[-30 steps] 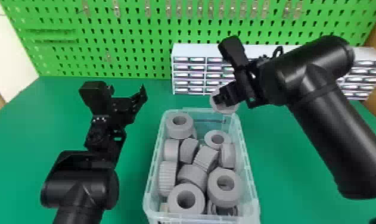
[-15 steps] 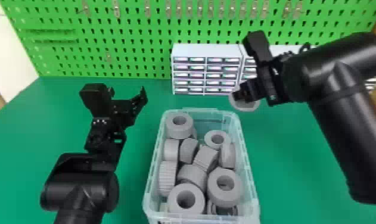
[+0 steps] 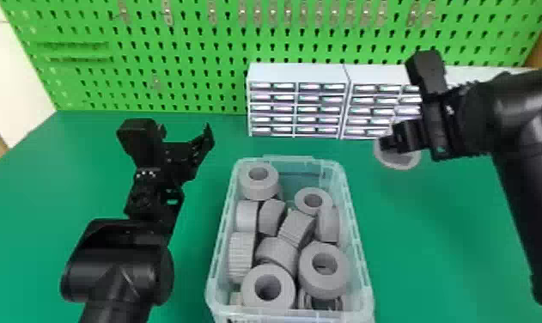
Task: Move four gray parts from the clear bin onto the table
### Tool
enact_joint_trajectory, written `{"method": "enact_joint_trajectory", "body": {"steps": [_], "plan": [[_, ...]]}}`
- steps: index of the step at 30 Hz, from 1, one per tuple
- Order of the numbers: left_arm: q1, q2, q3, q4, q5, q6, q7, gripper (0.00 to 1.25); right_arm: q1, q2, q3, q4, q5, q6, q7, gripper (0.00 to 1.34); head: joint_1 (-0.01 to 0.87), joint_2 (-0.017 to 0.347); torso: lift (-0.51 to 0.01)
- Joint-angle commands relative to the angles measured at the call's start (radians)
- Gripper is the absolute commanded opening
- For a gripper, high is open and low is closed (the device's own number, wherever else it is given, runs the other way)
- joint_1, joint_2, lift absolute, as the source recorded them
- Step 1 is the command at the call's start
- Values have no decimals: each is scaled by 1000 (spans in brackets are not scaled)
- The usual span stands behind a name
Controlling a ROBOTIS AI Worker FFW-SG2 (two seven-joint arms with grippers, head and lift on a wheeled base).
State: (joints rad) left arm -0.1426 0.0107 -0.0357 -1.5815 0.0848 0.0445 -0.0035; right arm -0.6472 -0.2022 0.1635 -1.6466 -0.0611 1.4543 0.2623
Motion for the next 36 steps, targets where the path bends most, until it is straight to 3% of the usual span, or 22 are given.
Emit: {"method": "enact_joint_trajectory", "body": {"steps": [1,9,25,36], "plan": [[-2,0,0,0,3,0,3,965,20,-11,-30,-1,17,17,0,350,693,72,-52],[-6,0,-10,0,3,0,11,966,41,-14,-59,27,46,23,0,350,693,72,-52],[0,0,-3,2,10,0,19,966,74,-14,-88,220,32,-74,0,350,693,72,-52],[-9,-2,-10,9,9,0,23,966,106,-37,-113,277,24,-124,2,350,693,72,-52]]}}
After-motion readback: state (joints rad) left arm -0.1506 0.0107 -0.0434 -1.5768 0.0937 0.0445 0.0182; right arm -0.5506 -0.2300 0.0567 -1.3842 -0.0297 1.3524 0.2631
